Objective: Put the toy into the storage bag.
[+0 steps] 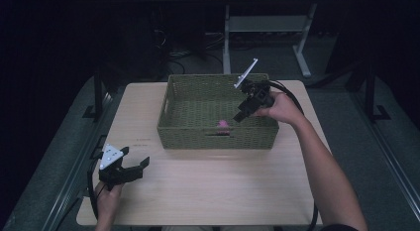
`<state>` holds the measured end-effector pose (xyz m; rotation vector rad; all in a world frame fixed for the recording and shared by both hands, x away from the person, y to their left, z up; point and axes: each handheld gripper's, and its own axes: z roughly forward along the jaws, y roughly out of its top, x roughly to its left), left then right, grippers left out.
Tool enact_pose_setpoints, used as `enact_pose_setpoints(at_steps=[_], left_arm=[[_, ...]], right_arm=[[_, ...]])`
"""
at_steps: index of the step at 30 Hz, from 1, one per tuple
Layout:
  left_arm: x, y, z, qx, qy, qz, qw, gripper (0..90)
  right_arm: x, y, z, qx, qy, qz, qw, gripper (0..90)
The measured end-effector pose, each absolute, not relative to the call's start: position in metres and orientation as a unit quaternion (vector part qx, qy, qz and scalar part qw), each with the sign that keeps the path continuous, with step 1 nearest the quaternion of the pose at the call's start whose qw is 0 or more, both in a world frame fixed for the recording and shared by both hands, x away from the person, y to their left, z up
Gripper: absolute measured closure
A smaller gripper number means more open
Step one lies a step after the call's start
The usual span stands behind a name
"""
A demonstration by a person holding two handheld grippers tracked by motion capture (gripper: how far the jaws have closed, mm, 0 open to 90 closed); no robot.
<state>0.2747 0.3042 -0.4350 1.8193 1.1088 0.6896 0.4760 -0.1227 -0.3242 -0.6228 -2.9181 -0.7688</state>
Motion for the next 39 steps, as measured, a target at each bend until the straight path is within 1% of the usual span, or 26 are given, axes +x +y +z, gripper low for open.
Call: enact_pose_setpoints(at_steps=[7, 28, 39], left_arm=[[0.275, 0.304, -0.435, 0.732, 0.445, 0.277, 0.436, 13.9], [0.275, 0.302, -0.436, 0.735, 0.443, 0.276, 0.433, 13.9], [0.274, 0.303, -0.436, 0.734, 0.444, 0.276, 0.433, 13.9]], right_arm=[[0.463, -0.128, -0.318, -0.199, -0.944, -0.262, 0.027, 36.1], [0.428, -0.155, -0.315, -0.207, -0.936, -0.284, 0.015, 33.6], [0.406, -0.17, -0.319, -0.21, -0.933, -0.292, 0.01, 33.7]])
